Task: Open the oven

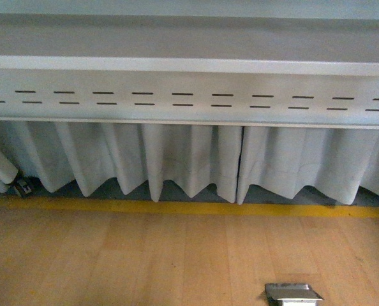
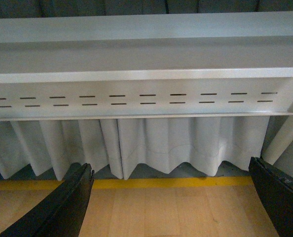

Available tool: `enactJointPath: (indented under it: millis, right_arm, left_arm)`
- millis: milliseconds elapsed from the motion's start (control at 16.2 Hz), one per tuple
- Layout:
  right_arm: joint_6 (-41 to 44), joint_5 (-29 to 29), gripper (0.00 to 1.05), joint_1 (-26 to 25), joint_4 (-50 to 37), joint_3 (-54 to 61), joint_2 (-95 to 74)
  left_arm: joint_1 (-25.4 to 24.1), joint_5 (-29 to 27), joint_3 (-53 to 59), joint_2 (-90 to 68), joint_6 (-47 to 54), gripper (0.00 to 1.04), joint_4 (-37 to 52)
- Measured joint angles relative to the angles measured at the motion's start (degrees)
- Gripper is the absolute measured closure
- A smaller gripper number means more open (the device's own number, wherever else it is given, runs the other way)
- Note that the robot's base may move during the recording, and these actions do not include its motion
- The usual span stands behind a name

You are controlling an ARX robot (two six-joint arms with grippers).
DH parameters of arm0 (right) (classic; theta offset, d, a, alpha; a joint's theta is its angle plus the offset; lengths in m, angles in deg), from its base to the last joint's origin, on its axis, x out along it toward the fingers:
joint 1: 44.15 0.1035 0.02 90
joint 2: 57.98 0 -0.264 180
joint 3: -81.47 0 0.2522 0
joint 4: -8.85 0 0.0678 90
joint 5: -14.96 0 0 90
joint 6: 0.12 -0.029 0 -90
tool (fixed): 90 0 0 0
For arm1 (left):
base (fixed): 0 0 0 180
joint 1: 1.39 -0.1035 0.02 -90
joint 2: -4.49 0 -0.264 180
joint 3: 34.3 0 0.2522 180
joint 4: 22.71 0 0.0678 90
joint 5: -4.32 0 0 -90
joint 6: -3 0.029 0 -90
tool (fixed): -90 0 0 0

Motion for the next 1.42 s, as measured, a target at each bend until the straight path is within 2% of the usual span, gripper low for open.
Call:
enactJointPath:
  millis: [1423]
  right_arm:
    - [0.0,0.0,0.06,0.0,-0.2,0.0,0.0]
  left_arm:
    - [0.0,0.0,0.0,0.0,0.0,0.07,0.2]
